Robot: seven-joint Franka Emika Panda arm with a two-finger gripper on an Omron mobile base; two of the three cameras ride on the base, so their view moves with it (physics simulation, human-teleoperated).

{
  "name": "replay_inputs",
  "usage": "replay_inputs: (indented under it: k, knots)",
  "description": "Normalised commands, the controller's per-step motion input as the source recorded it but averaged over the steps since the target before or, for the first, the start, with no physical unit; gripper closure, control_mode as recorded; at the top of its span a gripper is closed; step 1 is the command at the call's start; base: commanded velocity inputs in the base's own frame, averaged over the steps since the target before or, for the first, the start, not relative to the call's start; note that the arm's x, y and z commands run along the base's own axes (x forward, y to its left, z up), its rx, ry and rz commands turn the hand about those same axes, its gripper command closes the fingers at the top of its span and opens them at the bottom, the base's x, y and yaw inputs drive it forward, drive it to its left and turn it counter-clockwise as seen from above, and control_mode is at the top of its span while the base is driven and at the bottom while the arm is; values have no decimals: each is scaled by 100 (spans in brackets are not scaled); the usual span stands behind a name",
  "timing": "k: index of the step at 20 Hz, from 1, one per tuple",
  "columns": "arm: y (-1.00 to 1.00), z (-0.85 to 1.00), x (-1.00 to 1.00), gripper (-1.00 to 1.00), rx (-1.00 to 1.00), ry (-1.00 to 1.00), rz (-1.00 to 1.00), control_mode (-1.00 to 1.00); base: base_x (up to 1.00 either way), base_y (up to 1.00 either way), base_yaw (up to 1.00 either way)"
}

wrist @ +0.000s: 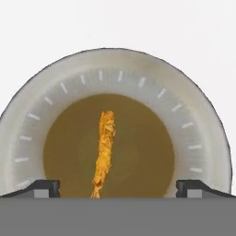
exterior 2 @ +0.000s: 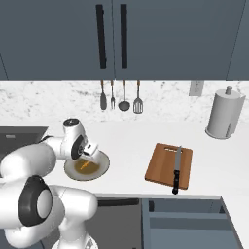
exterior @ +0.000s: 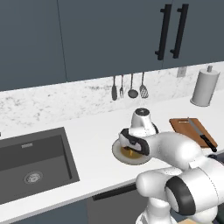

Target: Pick up the knife from the drawer and place it on the cutting board. Then place the meat from the plate to the cutting board.

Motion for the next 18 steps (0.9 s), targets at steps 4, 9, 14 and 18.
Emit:
replay_inputs:
  k: [4,9,14,18]
  knots:
    - [-24,-67,48,-100,2,4,-16,-100,0,0,0]
    - [-1,-39,38,-100,2,5,-9,-100,0,0,0]
    - [14,-24,13,-100,0,3,-3,-100,0,0,0]
    - [15,-29,4,-100,0,5,-2,-100,0,0,0]
